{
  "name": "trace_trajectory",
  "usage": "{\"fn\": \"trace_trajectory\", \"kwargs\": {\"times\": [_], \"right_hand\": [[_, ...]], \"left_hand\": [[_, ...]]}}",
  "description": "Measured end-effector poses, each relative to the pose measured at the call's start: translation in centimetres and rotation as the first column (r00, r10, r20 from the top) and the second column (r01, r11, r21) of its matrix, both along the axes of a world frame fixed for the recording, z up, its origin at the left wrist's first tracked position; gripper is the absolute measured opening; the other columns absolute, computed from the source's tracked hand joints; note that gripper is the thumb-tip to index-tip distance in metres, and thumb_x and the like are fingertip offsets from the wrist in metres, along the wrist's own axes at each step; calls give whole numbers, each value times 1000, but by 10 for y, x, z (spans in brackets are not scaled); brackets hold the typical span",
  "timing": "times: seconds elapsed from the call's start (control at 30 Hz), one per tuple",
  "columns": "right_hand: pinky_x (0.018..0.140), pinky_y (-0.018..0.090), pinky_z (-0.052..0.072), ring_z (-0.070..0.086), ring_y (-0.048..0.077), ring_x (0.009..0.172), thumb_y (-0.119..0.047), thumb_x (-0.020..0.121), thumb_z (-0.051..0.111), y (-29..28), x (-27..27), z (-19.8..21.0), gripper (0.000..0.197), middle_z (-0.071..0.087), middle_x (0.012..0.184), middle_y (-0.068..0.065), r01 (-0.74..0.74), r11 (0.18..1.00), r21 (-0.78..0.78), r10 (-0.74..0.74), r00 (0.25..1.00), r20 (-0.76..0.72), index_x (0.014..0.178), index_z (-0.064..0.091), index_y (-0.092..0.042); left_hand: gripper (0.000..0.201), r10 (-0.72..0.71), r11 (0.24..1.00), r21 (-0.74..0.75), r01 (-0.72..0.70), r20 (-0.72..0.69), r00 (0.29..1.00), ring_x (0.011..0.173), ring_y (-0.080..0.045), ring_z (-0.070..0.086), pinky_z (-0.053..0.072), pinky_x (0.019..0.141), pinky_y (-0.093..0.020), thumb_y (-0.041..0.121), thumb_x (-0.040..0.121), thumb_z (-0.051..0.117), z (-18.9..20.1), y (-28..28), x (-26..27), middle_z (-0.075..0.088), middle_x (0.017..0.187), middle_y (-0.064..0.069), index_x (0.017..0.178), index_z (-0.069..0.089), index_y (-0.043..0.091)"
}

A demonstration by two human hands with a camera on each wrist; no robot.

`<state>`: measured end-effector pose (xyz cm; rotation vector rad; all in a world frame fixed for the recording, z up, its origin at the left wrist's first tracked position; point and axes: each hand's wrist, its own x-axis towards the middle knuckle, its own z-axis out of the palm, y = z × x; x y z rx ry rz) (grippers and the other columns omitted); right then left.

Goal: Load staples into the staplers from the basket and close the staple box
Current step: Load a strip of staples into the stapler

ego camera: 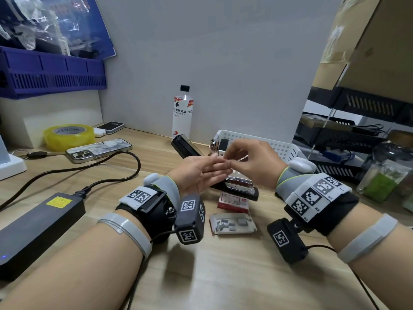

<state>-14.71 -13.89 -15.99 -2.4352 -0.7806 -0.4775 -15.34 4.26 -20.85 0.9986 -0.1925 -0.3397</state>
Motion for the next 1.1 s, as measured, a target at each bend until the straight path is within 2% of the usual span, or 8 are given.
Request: {"fn": "trace_trajectory", "kwargs": {"times": [0.1, 0.2, 0.33, 0.47, 0.57, 0.67, 0.97, 1.1], "right_hand": [[73, 16, 52, 71, 2, 76, -16, 81, 77, -2, 1, 1, 7, 74, 78, -9, 30, 999, 30, -30, 1000, -2, 81, 73, -23], [75, 24, 57, 70, 6, 74, -19, 79, 78, -2, 0, 0, 6, 73, 74, -8, 35, 999, 9, -35, 999, -34, 80, 73, -22], [76, 31, 58, 70, 10, 76, -18, 77, 76, -2, 1, -1, 5, 74, 74, -6, 63, 997, -38, -67, 991, -120, 79, 72, -21], [80, 33, 59, 70, 9, 78, -19, 78, 77, -7, 9, -2, 5, 74, 78, -7, 99, 983, -154, -124, 980, -158, 82, 74, -21], [76, 26, 55, 68, 11, 81, -21, 81, 76, -5, 14, -3, 11, 71, 80, -10, 129, 948, -290, -185, 967, -173, 91, 77, -26], [67, 14, 46, 64, 5, 79, -20, 83, 76, -2, 17, -5, 12, 65, 75, -17, 156, 923, -352, -232, 955, -186, 93, 79, -26], [69, 15, 47, 62, 1, 74, -21, 82, 79, 0, 20, -5, 8, 64, 71, -21, 150, 918, -368, -247, 940, -234, 90, 80, -24], [61, 12, 42, 58, -4, 69, -22, 82, 79, 1, 20, -5, 7, 63, 69, -20, 146, 915, -375, -248, 939, -240, 88, 78, -26]], "left_hand": [[25, 33, 999, -7, -33, 43, 999, 91, -26, 74, 58, 86, -31, 3, 94, 58, -1, 1, -1, 71, 109, -23, 117, 64, -7], [26, 54, 998, 37, -57, 63, 997, 85, -25, 74, 59, 82, -30, -1, 90, 63, -2, 1, 0, 72, 102, -23, 115, 65, -7], [27, 73, 995, 69, -76, 42, 996, 85, -26, 74, 60, 79, -30, 1, 89, 65, -4, 3, 2, 71, 101, -24, 115, 65, -7], [24, 51, 991, 128, -46, -40, 998, 90, -27, 74, 61, 76, -29, 12, 92, 65, -2, 10, 4, 73, 102, -23, 108, 67, -5], [24, 43, 977, 213, -19, -107, 993, 84, -23, 75, 62, 66, -26, 21, 95, 63, -2, 16, 9, 75, 96, -18, 100, 70, -2], [26, 39, 965, 262, -1, -140, 989, 76, -19, 75, 61, 70, -26, 26, 96, 61, -6, 20, 12, 76, 87, -15, 93, 70, 2], [27, 56, 964, 264, -17, -138, 989, 69, -17, 74, 60, 60, -24, 24, 97, 59, -10, 19, 16, 74, 79, -12, 88, 72, 3], [26, 54, 961, 276, -17, -126, 991, 69, -17, 73, 59, 59, -23, 25, 97, 59, -11, 20, 17, 75, 80, -12, 89, 72, 3]]}}
